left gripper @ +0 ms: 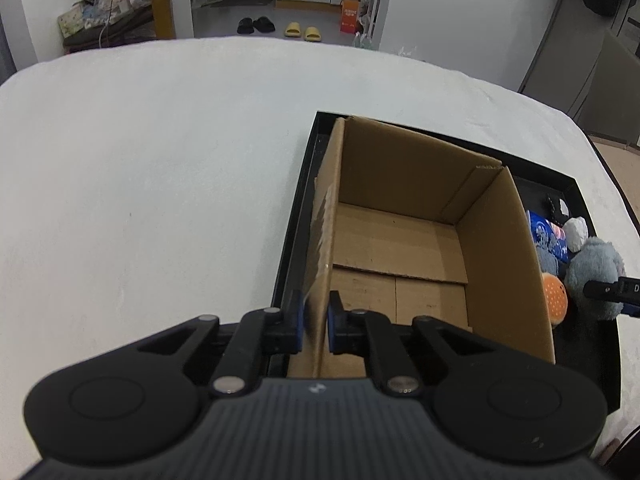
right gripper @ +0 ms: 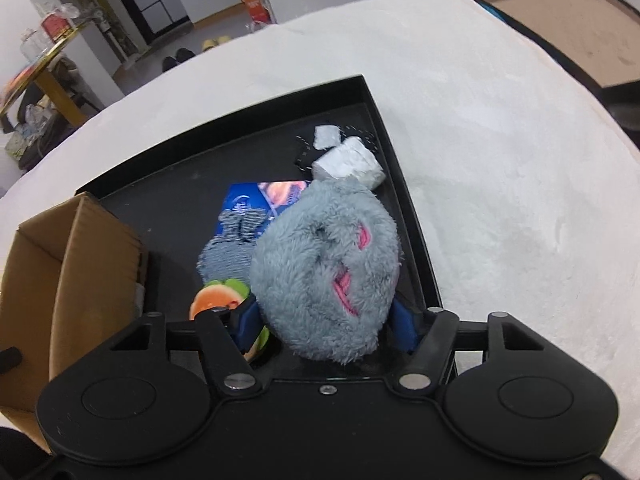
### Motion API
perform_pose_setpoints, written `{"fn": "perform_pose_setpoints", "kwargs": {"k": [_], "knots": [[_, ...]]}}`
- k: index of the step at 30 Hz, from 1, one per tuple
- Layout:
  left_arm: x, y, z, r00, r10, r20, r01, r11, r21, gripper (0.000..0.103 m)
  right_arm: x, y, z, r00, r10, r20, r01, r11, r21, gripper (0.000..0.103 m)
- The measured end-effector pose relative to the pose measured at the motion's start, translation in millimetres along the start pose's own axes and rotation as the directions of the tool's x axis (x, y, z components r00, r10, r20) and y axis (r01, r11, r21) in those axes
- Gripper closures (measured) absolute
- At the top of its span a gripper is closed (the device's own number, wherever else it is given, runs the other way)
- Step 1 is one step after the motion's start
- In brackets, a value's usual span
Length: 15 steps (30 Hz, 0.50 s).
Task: Organize soft objects
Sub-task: 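Lift the grey plush with the right gripper and lower it into the box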
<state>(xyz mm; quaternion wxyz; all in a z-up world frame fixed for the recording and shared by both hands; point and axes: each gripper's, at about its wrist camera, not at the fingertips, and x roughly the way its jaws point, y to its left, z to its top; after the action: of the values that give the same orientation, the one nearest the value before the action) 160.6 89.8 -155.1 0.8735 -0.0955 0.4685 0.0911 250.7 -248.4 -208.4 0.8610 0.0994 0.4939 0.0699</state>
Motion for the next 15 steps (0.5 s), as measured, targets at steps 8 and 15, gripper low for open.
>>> {"fn": "perform_pose_setpoints", "kwargs": {"k": [8, 15], "knots": [[-4, -2, -1, 1.0, -0.016, -0.008, 0.016, 1.0, -0.004, 0.093, -29, 13, -5, 0.999, 0.022, 0.04, -0.02, 0.999, -0.041, 0.041], [-4, 7, -1, 0.999, -0.044, 0.001, 0.044, 0.998, -0.052, 0.092, -53, 41, -4, 0.997, 0.05, 0.054, -0.045, 0.994, -0.101, 0.041]]}}
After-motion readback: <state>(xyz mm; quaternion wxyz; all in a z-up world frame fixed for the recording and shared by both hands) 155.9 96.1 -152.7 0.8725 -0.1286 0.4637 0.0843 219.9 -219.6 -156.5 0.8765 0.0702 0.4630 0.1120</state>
